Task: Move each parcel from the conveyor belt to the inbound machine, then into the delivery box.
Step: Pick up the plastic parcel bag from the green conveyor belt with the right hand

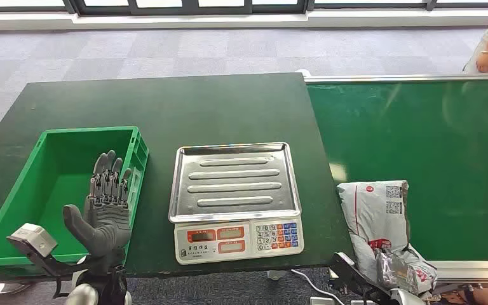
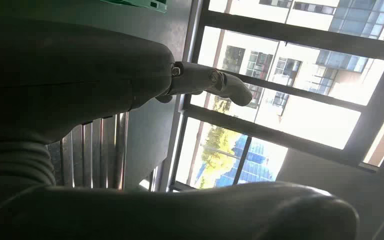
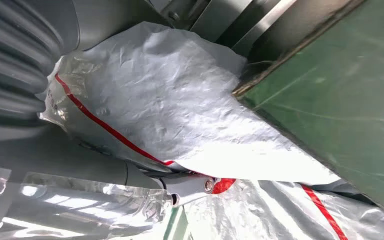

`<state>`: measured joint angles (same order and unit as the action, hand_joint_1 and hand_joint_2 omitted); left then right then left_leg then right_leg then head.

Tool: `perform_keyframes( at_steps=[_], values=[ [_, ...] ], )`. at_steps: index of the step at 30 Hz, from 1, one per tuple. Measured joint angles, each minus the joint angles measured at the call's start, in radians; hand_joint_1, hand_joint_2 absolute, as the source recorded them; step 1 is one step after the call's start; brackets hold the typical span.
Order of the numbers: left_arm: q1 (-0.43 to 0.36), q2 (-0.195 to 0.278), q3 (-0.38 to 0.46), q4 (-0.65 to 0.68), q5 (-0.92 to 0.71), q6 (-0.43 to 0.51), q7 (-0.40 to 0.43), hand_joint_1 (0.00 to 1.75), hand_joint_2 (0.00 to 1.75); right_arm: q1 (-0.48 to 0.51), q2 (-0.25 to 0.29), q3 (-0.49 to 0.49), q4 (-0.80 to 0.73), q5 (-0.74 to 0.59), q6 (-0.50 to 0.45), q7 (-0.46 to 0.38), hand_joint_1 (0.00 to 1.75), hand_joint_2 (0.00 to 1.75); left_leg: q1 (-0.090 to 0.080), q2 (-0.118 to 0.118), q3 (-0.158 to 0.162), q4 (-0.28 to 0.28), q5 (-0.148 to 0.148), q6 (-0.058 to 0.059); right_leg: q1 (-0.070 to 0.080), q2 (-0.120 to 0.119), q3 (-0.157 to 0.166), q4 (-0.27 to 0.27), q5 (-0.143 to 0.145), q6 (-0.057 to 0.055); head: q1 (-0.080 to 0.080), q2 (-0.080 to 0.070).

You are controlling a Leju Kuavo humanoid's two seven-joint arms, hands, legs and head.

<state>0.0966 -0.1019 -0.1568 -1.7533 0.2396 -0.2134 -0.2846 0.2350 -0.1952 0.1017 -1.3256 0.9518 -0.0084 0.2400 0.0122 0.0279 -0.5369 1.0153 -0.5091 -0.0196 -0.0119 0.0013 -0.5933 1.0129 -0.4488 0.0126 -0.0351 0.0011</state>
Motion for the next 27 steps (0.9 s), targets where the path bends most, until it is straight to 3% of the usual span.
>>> perform_keyframes(
  at_steps=[14,22,27],
  values=[
    [0.002,0.000,0.000,0.000,0.001,-0.008,-0.001,0.00,0.00,0.013,0.027,-0.038,-0.087,0.025,-0.009,-0.044,1.75,1.75,0.000,-0.001,-0.002,0.000,0.000,0.000,0.000,-0.001,-0.002,0.000,0.000,0.000,0.000,0.000],
    [0.014,-0.008,0.001,-0.009,-0.018,-0.014,-0.008,0.00,0.00,0.017,0.045,-0.090,-0.247,0.023,-0.126,-0.148,1.75,1.75,-0.001,-0.004,-0.003,0.000,0.000,0.000,-0.002,-0.004,-0.002,0.000,0.000,0.000,0.000,0.000],
    [0.036,-0.015,0.001,-0.018,-0.028,-0.018,-0.017,0.00,0.00,0.015,0.064,-0.125,-0.336,0.017,-0.146,-0.181,1.75,1.75,-0.002,-0.008,-0.004,0.000,0.000,0.001,-0.003,-0.006,-0.002,0.000,-0.001,0.002,0.000,0.000]
  ],
)
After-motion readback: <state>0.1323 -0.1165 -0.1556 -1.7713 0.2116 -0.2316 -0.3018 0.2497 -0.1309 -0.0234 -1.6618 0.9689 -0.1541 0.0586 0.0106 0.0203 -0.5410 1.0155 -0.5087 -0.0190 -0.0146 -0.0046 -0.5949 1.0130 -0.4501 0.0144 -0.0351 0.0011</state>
